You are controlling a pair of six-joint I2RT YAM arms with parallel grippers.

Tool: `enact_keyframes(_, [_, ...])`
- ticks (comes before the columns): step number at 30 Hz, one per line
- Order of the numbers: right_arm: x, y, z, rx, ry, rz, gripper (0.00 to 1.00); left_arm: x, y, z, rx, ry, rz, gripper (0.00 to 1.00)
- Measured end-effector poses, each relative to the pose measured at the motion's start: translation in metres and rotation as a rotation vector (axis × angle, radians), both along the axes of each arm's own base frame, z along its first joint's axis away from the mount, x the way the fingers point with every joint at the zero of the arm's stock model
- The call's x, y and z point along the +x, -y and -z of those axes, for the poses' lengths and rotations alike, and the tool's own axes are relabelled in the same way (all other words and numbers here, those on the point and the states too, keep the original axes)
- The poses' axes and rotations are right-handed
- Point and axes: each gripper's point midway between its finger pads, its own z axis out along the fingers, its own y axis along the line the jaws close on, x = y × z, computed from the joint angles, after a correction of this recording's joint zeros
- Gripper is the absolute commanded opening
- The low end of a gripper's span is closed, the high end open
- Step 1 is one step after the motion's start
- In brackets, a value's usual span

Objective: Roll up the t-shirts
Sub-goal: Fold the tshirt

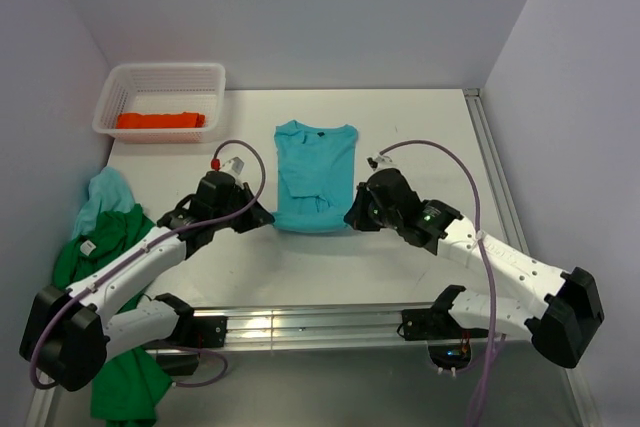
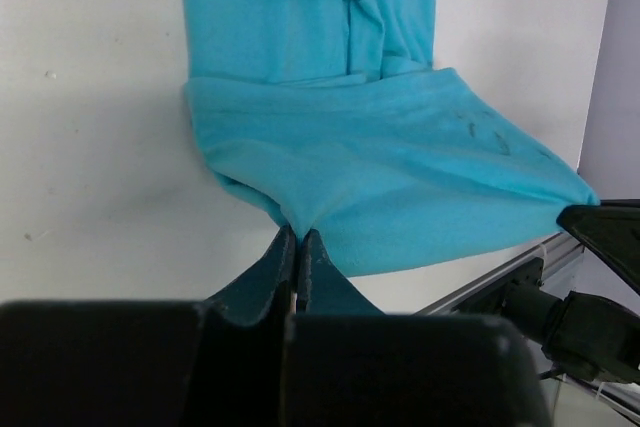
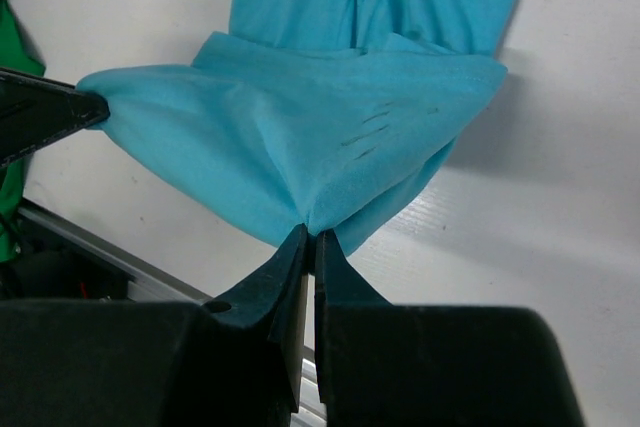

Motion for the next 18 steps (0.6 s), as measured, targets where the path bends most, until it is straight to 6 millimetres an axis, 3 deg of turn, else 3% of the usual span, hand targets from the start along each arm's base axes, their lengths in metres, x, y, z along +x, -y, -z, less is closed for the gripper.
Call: enact_keyframes(18, [0.058,0.012,0.005,0.009,-0.088,0.034,0.0,0.053,0.014,-0.004,0.031,-0.028,0.024,0.0])
